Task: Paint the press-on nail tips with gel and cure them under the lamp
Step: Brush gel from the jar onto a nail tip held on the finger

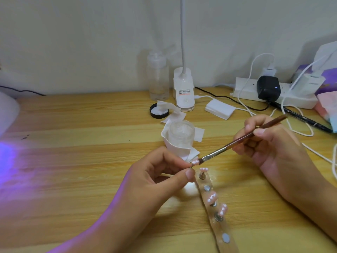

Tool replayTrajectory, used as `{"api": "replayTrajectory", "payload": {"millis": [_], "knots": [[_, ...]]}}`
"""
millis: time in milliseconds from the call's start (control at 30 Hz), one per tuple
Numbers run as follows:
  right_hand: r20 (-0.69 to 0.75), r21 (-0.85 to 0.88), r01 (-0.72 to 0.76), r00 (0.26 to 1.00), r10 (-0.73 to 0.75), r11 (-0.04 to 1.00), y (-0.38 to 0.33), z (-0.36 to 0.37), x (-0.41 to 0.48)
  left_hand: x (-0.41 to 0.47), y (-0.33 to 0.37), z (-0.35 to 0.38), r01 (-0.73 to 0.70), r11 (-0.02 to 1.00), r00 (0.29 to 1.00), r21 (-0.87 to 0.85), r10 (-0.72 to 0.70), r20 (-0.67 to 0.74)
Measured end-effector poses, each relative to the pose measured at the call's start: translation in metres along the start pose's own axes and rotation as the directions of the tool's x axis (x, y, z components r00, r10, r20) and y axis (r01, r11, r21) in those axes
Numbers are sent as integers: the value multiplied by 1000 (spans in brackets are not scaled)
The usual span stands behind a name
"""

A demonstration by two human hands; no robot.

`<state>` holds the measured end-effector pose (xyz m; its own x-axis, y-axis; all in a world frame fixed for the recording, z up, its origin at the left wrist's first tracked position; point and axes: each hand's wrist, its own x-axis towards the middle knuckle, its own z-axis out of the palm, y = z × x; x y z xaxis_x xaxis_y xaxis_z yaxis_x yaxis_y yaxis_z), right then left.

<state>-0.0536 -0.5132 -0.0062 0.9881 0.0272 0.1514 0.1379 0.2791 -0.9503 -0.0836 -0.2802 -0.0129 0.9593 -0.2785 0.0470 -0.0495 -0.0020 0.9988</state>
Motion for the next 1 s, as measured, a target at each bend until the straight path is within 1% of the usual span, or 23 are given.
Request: {"api": "replayTrajectory", "payload": {"millis": [100,200,267,333,400,467,500,567,633,700,767,833,900,933,967,1000], "knots": [[-13,29,22,1000,-21,999,-1,-3,1,0,0,0,-2,1000,1000,2,2,1],[73,44,28,997,-31,999,-1,-1,0,0,-1,0,-10,1000,1000,2,10,-1],[100,31,20,995,-23,999,0,1,0,0,-1,1,-17,1000,1000,0,17,-7],[62,18,7,998,-8,1000,1,-1,1,0,-1,1,-21,1000,1000,-1,21,-16],[-22,23,5,1000,-4,1000,2,-4,3,0,-2,0,-21,1000,999,-4,21,-25],[-102,12,61,993,-60,998,2,-9,4,1,-2,-1,-24,1000,999,-10,23,-31],[-125,-18,106,986,-108,994,1,-10,4,1,-1,-1,-24,999,999,-22,23,-32],[-142,-134,186,968,-205,973,1,-13,5,1,1,0,-17,997,999,-69,14,-35],[-113,-285,238,954,-279,929,1,-12,3,1,3,1,-8,994,999,-113,5,-32],[-44,-367,249,958,-284,897,1,-10,-1,1,3,1,1,991,1000,-135,-5,-30],[24,-382,235,969,-244,894,-1,-9,-6,0,5,2,7,987,999,-158,-13,-33],[62,-440,210,977,-204,873,-3,-7,-9,0,6,3,-4,988,999,-152,-3,-48],[88,-572,220,974,-207,790,-2,-4,-11,-3,7,4,-65,996,996,-60,61,-62],[109,-639,236,970,-218,732,0,-3,-11,-6,8,5,-137,990,989,16,137,-49],[136,-691,255,965,-225,677,2,-3,-12,-8,9,6,-245,963,969,116,247,-11],[167,-725,270,962,-218,633,4,-1,-13,-11,10,7,-375,900,926,224,373,53]]}}
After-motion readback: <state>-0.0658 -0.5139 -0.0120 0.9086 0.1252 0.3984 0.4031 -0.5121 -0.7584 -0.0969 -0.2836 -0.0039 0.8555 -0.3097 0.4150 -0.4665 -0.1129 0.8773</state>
